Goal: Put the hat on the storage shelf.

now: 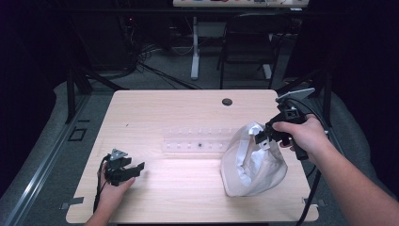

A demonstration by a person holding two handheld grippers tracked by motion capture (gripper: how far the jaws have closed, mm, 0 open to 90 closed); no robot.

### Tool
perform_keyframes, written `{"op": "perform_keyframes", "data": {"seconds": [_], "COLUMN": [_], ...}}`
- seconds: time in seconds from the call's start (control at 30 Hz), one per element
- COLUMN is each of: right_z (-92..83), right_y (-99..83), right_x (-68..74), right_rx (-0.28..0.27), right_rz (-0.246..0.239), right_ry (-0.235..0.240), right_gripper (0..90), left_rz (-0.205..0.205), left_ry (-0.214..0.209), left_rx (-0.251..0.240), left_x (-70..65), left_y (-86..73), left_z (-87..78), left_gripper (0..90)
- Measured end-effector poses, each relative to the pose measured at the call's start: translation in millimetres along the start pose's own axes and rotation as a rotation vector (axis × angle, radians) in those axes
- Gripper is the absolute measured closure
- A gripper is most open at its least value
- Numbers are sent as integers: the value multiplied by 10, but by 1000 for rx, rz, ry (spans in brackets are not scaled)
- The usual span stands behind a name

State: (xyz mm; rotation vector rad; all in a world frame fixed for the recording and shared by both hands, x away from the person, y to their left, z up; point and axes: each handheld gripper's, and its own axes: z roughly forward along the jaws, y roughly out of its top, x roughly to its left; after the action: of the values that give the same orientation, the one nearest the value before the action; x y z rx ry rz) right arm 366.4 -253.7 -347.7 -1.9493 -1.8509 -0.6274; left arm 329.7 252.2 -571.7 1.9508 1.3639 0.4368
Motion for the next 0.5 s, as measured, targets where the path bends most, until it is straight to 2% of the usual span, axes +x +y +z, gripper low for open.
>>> {"op": "perform_keyframes", "data": {"seconds": [0.07,0.13,0.17,0.3,0.43,0.5], "right_z": [-28,-62,-90,-147,-219,-240], "right_y": [4,7,8,15,27,40], "right_x": [-7,-3,6,38,111,184], "right_rx": [1,-4,-12,-24,-42,-80], "right_rz": [4,13,13,14,0,12], "right_ry": [32,56,70,91,127,160], "right_gripper": [800,800,801,800,800,800], "left_rz": [2,6,5,8,16,17], "left_ry": [0,-8,-8,-8,-10,-13], "left_rx": [-1,19,9,1,6,6], "left_x": [-1,0,-4,-18,-21,-23], "left_y": [0,8,4,4,9,9], "left_z": [-3,-19,-12,-3,-15,-16], "left_gripper": [370,370,370,370,371,377]}}
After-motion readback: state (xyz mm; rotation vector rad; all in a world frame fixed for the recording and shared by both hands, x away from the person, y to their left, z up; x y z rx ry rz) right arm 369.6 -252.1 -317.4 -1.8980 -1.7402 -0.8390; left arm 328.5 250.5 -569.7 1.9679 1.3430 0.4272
